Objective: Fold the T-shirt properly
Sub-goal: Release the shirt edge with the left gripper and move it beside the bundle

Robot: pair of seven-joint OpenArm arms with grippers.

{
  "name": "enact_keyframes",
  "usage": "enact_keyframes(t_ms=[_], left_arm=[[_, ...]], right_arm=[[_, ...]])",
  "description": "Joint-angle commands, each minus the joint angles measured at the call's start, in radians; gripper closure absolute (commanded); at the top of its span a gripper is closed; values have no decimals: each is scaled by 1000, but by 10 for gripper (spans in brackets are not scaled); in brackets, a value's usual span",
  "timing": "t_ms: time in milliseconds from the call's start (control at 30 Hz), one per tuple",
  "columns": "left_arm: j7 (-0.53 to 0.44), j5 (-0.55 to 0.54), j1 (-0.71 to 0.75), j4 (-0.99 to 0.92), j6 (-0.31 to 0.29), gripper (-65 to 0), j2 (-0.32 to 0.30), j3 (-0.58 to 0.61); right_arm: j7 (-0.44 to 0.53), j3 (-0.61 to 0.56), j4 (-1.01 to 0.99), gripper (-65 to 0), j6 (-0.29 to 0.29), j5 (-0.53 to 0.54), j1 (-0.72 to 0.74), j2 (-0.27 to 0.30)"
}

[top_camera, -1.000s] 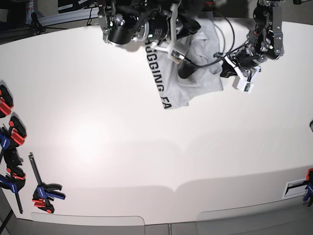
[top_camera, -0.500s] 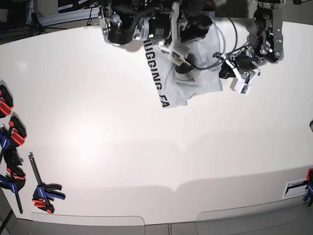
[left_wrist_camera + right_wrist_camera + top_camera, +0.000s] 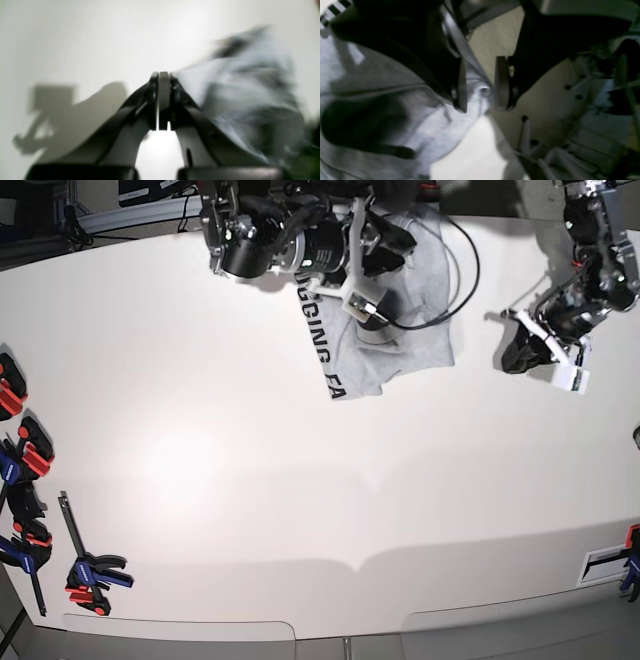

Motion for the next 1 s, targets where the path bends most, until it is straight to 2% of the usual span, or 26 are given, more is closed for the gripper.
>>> enact_keyframes(t_ms=[0, 100, 300, 400, 467, 500, 633, 800, 900, 967], left_arm=[[16, -75, 6, 37, -6, 0, -13, -4], [113, -238, 41, 114, -6, 0, -12, -4], [138, -253, 84, 244, -6, 0, -10, -4], [134, -195, 87, 248, -6, -6, -4, -3], [127, -181, 90, 248, -6, -147, 8, -3], [123, -182, 93, 248, -6, -185, 16, 1], [106, -150, 103, 247, -6, -203, 27, 78], [-50, 121, 103, 247, -6, -213, 29, 188], [-68, 164, 103, 247, -6, -322, 29, 227], [-69, 163, 103, 247, -6, -351, 29, 251]], right_arm=[[22, -2, 19, -162, 13, 3, -2, -8], [37, -2, 18, -125, 13, -60, -15, -8], [47, -2, 18, -114, 13, -78, -38, -8], [47, -2, 18, -114, 13, -79, -43, -6], [48, -2, 14, -114, 13, -83, -43, 1], [60, -2, 10, -114, 13, -99, -43, 6], [114, -2, -27, -113, -4, -209, -42, 12], [111, -2, -35, -112, -8, -212, -43, 23], [111, -2, -35, -112, -30, -239, -43, 25], [119, -2, -35, -112, -40, -264, -42, 26]])
